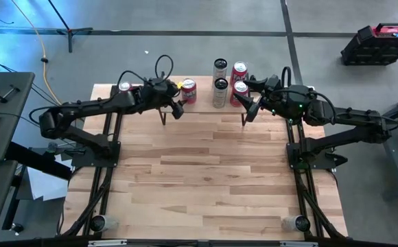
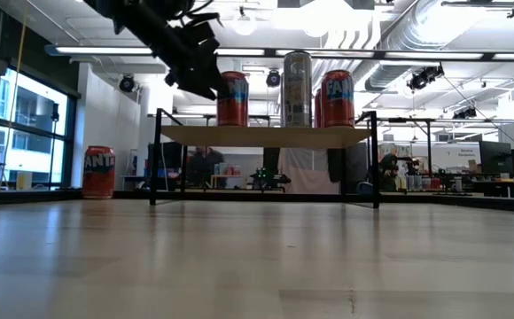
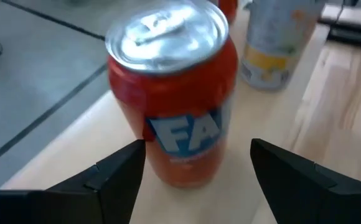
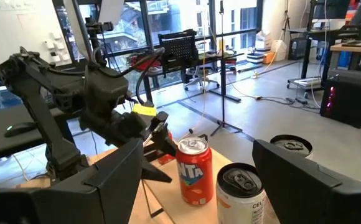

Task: Place canned beverage on shelf
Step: Put the bottom red soda can on the shelf

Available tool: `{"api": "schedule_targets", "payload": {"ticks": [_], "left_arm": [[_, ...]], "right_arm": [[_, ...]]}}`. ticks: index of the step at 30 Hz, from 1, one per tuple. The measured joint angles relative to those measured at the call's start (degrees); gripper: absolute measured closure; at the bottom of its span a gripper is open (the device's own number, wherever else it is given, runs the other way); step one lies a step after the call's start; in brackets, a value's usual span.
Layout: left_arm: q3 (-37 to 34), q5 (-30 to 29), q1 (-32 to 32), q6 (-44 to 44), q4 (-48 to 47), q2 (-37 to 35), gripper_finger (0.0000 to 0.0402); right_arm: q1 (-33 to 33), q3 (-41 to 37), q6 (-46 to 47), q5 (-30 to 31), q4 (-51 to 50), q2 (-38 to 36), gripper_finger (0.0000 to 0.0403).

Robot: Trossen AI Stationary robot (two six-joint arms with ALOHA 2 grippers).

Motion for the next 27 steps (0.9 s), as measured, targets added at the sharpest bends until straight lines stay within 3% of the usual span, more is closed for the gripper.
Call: {"api": "schedule_targets", "payload": {"ticks": [27], "left_arm": [[-0.2,-0.9,3.0,-3.0,15.9,9.1,0.0122]], "right_arm": [[0.0,0.0,2.6,0.1,0.0,0.0,0.0116]]}}
